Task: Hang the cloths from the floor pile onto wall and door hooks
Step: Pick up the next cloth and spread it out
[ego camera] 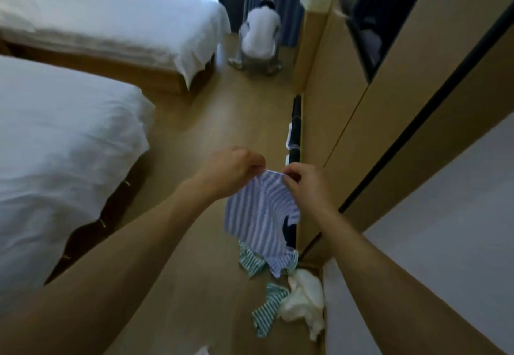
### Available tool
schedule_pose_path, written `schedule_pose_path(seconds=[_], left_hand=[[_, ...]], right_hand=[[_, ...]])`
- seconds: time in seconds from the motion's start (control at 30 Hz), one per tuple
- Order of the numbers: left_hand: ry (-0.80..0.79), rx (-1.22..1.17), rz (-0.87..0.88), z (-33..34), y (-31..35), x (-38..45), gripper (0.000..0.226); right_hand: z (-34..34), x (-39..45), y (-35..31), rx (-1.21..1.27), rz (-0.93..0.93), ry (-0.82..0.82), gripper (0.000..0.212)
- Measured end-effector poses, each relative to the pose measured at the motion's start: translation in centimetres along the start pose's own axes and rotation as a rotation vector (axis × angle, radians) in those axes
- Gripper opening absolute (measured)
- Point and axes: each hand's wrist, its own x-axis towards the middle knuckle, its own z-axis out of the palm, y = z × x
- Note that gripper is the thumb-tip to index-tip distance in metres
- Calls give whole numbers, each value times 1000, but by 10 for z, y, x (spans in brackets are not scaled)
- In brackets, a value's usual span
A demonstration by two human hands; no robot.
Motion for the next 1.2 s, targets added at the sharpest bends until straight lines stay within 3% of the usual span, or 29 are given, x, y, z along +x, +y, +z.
schedule_pose_path(seconds=[0.17,0.27,0.37,0.57,1.0,1.2], left_hand=[[129,89,-25,-79,-1,-12,14],[177,41,-110,-95,2,-23,5],[211,0,-199,-103,12,-37,15],[396,90,-373,-129,26,-83,8],[468,619,-806,-165,82,-299,27],[516,784,-992,-176,116,-418,18]], right_hand=[[-49,22,-57,-47,-88,-81,13],[-60,27,-92,-38,-182,-78,15],[-59,25,-125,-45,-287,-83,19],[-64,13,-177,-59,-526,-140,19],[-2,-104,-299,2,-1001,-397,20],[41,-193,-359,58,-1176,-503,22]])
